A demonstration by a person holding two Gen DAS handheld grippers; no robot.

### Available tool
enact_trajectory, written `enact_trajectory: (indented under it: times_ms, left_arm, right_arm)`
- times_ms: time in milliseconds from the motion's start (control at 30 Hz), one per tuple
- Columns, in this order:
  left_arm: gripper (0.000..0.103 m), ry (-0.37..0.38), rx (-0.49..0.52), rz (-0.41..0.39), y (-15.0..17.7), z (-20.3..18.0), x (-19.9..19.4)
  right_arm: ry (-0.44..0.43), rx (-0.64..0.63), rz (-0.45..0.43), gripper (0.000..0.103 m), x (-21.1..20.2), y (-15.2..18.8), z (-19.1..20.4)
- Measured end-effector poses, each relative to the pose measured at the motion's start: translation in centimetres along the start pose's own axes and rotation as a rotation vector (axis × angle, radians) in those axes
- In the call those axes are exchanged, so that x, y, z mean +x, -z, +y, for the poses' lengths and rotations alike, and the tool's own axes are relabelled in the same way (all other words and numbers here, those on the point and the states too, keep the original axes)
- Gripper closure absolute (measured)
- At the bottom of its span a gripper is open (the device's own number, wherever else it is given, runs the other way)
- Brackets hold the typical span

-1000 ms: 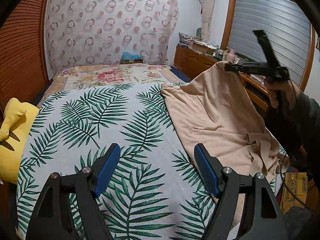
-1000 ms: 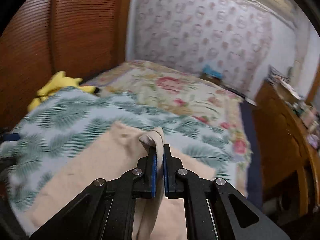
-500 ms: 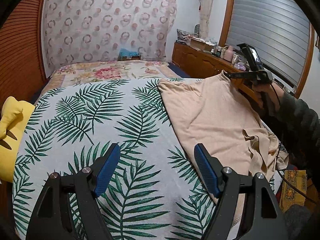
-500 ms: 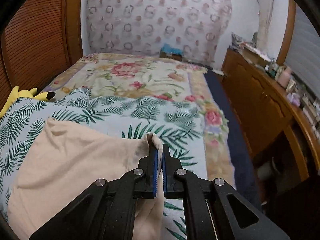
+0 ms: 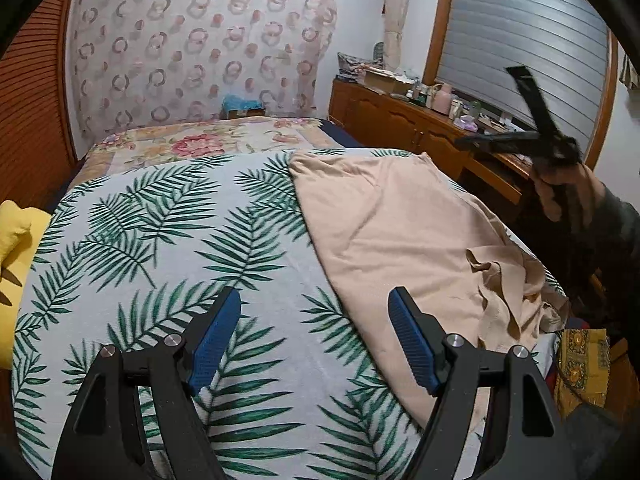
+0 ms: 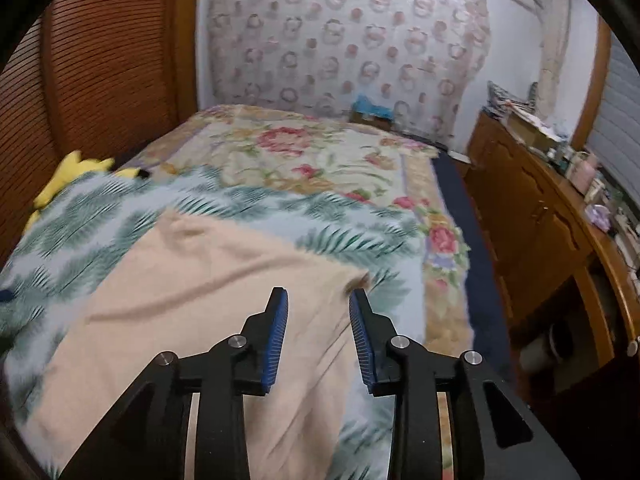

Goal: Fold small clothes
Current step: 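Grasp the shirt hem with the right tool and pull it straight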

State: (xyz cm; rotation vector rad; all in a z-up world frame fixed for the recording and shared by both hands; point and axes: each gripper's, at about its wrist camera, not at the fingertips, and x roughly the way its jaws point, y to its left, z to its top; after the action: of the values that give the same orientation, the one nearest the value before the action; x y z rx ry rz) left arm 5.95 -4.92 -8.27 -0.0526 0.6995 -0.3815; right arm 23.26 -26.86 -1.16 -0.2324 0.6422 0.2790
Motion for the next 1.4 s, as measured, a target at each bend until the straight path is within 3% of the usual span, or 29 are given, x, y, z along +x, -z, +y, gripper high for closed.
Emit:
enact_trajectory:
  times_ms: [200,400,867,967,1067,1400]
  left_arm:
    - [0.026,0.020,0.027,0.012,0.1,-1.5,0.2]
    - [0.026,0.035,0.060,0.038,0.3,-3.0,0.7]
    - [0.026,0.073,0.048,0.103,1.8,-4.0,1.3]
    - [0.026,0.096,0.045,0.123,2.0,-4.2,1.6]
    - [0.026,0.097,0.047,0.131,2.0,-4.4,1.8]
    - [0.026,0.095,0.050,0.167,2.3,-4.7,2.4]
  right_arm:
    - [-0.099,-0.044,0.020,0.070,-4.3,5.2,2.9]
    - [-0.199,-0.047,0.074,0.070,-4.4,8.5,3.9]
    - [-0.251,-0.082,0.155,0.070,-2.6,8.2,4.2]
    - [-0.307,-0.059,0.174,0.095,-2.9,8.3,3.8]
    - [-0.314,-0.064,0.154,0.101,-3.9,8.8,3.3]
    - [-0.250,-0.015,0.082,0.102,-7.8,9.9,1.1]
